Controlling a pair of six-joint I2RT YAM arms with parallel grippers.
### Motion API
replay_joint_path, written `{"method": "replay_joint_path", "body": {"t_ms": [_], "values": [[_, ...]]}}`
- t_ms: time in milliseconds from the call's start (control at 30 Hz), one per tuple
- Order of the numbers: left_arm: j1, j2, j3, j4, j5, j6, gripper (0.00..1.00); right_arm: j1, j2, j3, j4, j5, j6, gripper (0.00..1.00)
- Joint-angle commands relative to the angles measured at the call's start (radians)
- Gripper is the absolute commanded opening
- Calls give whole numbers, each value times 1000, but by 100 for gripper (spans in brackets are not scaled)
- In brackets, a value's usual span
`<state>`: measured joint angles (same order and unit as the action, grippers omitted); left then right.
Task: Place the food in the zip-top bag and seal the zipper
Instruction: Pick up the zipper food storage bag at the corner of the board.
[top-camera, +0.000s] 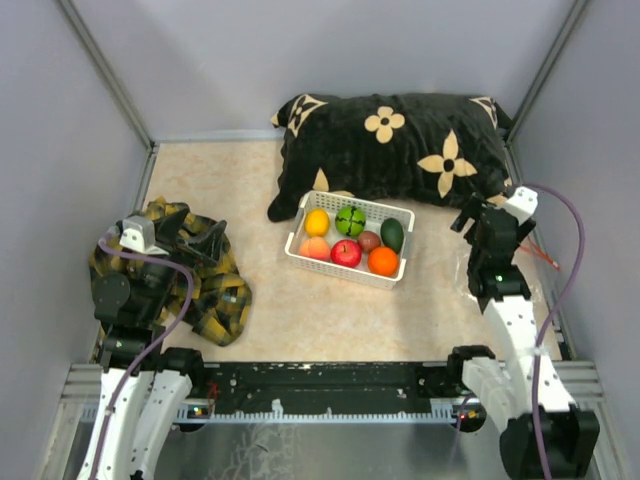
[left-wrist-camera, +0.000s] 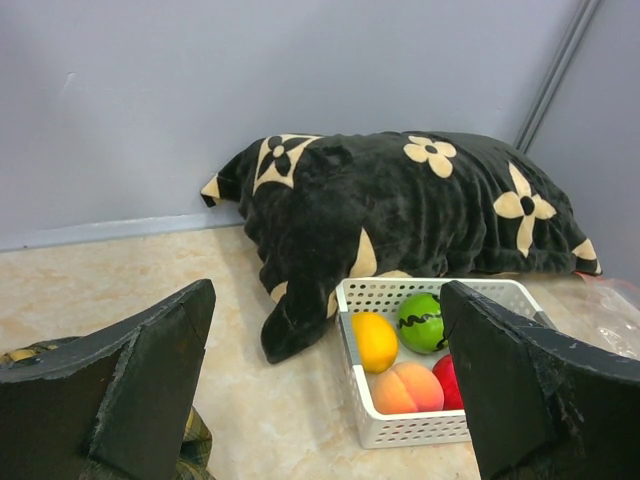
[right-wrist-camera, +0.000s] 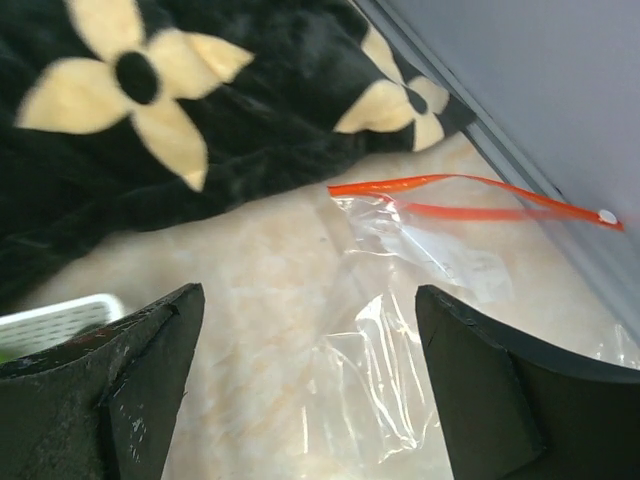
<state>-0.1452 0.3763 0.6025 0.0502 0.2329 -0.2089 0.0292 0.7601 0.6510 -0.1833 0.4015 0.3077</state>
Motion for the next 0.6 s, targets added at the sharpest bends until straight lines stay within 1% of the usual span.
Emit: {"method": "replay_joint_path", "body": {"t_ms": [0, 133, 300, 467, 567], "values": [[-7, -16, -9, 33, 5, 1, 100, -13, 157, 71, 129, 171, -18, 87], [-12, -23, -10, 32, 2, 2, 100, -22, 333, 116, 165, 234, -51, 88], [-17, -26, -10, 31, 1, 3, 100, -35, 557, 201, 181, 255, -90, 87], [-21, -25, -12, 31, 5, 3, 100, -51, 765, 286, 161, 261, -87, 85], [-22, -25, -12, 30, 6, 5, 100, -51, 856, 338, 125, 286, -76, 85]]}}
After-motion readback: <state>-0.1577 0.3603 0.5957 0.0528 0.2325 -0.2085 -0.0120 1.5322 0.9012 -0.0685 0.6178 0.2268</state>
